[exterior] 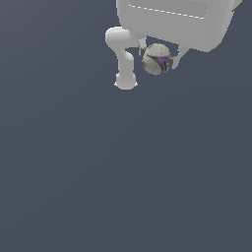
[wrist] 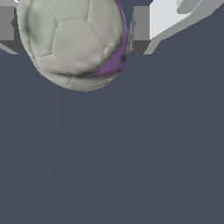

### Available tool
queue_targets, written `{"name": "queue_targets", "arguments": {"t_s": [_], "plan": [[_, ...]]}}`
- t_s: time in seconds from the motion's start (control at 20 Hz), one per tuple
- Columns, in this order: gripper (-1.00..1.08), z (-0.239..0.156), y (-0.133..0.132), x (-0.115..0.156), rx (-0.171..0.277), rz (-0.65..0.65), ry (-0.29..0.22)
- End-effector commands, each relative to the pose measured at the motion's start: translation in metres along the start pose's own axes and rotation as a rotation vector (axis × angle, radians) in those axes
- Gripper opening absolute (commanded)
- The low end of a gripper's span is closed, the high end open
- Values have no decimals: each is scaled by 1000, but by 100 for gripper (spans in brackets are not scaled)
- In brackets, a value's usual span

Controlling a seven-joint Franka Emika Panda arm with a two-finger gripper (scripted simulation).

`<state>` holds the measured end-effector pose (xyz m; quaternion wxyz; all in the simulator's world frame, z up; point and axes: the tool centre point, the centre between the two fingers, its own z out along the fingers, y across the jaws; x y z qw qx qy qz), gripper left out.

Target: Pick up the object and move it to a goal position.

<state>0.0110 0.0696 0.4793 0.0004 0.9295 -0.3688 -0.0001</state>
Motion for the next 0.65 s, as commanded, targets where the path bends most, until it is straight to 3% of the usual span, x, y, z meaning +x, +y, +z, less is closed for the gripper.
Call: {"name": "queue_targets", "arguments": {"t_s": [0.0,0.6], "plan": [[-100,-10,-3,-1,0,0,0],[-100,-27,-10,-3,1,0,0]]}}
